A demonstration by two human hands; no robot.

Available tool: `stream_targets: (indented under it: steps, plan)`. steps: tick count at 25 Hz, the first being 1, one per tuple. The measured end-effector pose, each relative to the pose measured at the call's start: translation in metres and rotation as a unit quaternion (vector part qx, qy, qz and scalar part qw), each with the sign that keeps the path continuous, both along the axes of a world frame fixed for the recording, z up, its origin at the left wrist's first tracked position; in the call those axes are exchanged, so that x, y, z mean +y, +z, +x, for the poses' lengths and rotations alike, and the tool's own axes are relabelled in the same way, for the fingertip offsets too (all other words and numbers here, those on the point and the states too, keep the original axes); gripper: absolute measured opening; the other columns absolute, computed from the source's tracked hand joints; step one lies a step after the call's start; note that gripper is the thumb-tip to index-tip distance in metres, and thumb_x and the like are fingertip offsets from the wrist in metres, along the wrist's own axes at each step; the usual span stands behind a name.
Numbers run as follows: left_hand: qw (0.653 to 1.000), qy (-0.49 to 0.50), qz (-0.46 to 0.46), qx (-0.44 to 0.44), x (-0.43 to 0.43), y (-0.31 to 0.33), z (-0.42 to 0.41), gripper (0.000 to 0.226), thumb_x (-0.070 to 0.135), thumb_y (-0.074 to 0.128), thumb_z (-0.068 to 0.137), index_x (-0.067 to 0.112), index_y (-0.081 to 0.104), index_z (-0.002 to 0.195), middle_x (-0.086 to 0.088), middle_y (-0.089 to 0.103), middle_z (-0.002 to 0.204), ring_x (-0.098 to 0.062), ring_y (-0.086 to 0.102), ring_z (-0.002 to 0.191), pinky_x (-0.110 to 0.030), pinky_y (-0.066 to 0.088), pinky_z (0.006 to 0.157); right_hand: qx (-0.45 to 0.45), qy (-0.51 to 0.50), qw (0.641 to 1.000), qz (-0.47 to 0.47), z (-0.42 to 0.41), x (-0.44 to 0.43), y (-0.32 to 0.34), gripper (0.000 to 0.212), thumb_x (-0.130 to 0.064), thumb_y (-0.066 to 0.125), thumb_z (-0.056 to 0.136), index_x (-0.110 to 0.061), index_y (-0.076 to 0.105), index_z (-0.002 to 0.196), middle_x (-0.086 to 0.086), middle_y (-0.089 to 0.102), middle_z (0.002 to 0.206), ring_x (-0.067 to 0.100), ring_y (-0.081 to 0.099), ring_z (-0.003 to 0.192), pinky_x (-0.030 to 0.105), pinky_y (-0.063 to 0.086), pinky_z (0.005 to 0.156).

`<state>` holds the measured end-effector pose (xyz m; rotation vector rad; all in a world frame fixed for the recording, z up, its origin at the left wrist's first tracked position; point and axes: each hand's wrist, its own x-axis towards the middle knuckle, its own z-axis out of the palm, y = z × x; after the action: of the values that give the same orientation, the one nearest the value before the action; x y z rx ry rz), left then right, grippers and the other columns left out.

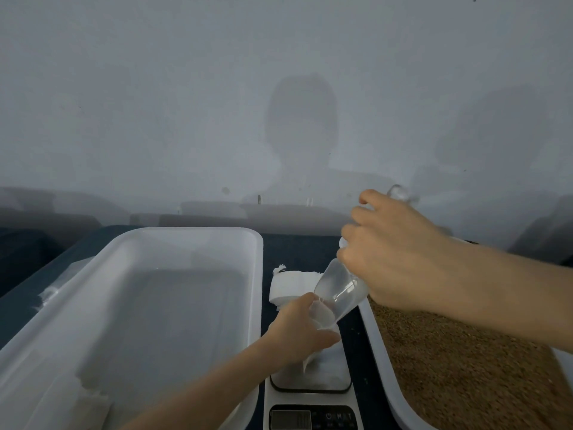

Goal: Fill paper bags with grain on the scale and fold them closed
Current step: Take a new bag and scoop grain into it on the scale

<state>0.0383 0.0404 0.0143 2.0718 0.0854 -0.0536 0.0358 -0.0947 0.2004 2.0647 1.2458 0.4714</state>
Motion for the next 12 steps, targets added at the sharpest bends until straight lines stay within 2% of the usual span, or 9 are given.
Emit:
stream_targets:
  steps: [2, 4, 6, 7, 9, 10, 11, 12]
  plan:
    - [1.000, -0.005, -0.004, -0.003, 0.001, -0.001, 0.000, 0.043, 0.027, 0.072, 0.078, 0.032, 0.045, 0.111, 0.012, 0.052, 0.100, -0.006, 0.057, 0.087, -0.011, 0.044, 0.065, -0.008, -0.008, 1.000, -0.001, -0.002, -0.007, -0.005, 0.021, -0.009, 0.046, 0.078, -0.020, 0.061, 0.088, -0.001, 0.054, 0.081, 0.022, 0.043, 0.078, 0.040, 0.030, 0.093]
    - [1.000, -0.010, -0.008, -0.010, 0.002, -0.002, -0.001, 0.040, 0.025, 0.072, 0.078, 0.030, 0.047, 0.110, 0.012, 0.053, 0.098, -0.005, 0.057, 0.084, -0.007, 0.042, 0.060, -0.014, -0.034, 0.998, 0.042, 0.006, -0.024, -0.004, 0.023, -0.016, 0.049, 0.083, -0.027, 0.064, 0.098, -0.005, 0.058, 0.087, 0.020, 0.049, 0.086, 0.041, 0.030, 0.099]
    - [1.000, -0.009, -0.016, -0.013, 0.005, -0.003, -0.001, 0.038, 0.025, 0.073, 0.077, 0.030, 0.051, 0.109, 0.011, 0.055, 0.098, -0.006, 0.057, 0.084, -0.007, 0.042, 0.057, 0.004, -0.076, 0.986, 0.151, 0.023, -0.051, -0.003, 0.024, -0.034, 0.051, 0.088, -0.037, 0.062, 0.109, -0.014, 0.064, 0.095, 0.014, 0.054, 0.094, 0.039, 0.029, 0.102]
    - [1.000, -0.009, -0.018, -0.013, 0.006, -0.003, 0.000, 0.037, 0.025, 0.073, 0.077, 0.032, 0.052, 0.106, 0.012, 0.054, 0.097, -0.007, 0.057, 0.083, -0.007, 0.042, 0.056, 0.015, -0.105, 0.968, 0.229, 0.032, -0.068, -0.007, 0.028, -0.040, 0.051, 0.088, -0.041, 0.061, 0.114, -0.014, 0.066, 0.099, 0.014, 0.057, 0.095, 0.039, 0.030, 0.101]
    - [1.000, -0.012, -0.019, -0.009, 0.007, -0.003, -0.001, 0.036, 0.027, 0.074, 0.076, 0.036, 0.051, 0.102, 0.013, 0.054, 0.097, -0.008, 0.056, 0.083, -0.010, 0.041, 0.058, 0.054, -0.183, 0.901, 0.389, 0.051, -0.102, -0.028, 0.034, -0.042, 0.052, 0.088, -0.037, 0.060, 0.120, -0.008, 0.069, 0.099, 0.018, 0.063, 0.087, 0.041, 0.043, 0.091]
    - [1.000, -0.014, -0.019, -0.007, 0.006, -0.002, -0.001, 0.036, 0.027, 0.074, 0.076, 0.037, 0.050, 0.101, 0.013, 0.054, 0.096, -0.008, 0.056, 0.083, -0.011, 0.041, 0.059, 0.079, -0.229, 0.865, 0.440, 0.060, -0.115, -0.046, 0.035, -0.040, 0.052, 0.089, -0.032, 0.060, 0.122, -0.006, 0.069, 0.091, 0.016, 0.065, 0.076, 0.039, 0.052, 0.077]
    - [1.000, -0.016, -0.016, -0.005, 0.006, -0.003, -0.001, 0.037, 0.027, 0.075, 0.076, 0.038, 0.050, 0.102, 0.013, 0.054, 0.096, -0.008, 0.056, 0.083, -0.011, 0.042, 0.060, 0.112, -0.277, 0.830, 0.471, 0.068, -0.123, -0.068, 0.036, -0.038, 0.051, 0.090, -0.026, 0.060, 0.123, -0.006, 0.066, 0.082, 0.012, 0.063, 0.064, 0.031, 0.054, 0.059]
    - [1.000, -0.019, -0.012, -0.004, 0.005, -0.003, -0.001, 0.039, 0.028, 0.075, 0.076, 0.037, 0.050, 0.104, 0.014, 0.054, 0.096, -0.007, 0.056, 0.084, -0.011, 0.042, 0.060, 0.151, -0.317, 0.799, 0.489, 0.075, -0.127, -0.091, 0.034, -0.035, 0.050, 0.092, -0.022, 0.060, 0.122, -0.006, 0.063, 0.079, 0.008, 0.059, 0.059, 0.025, 0.047, 0.049]
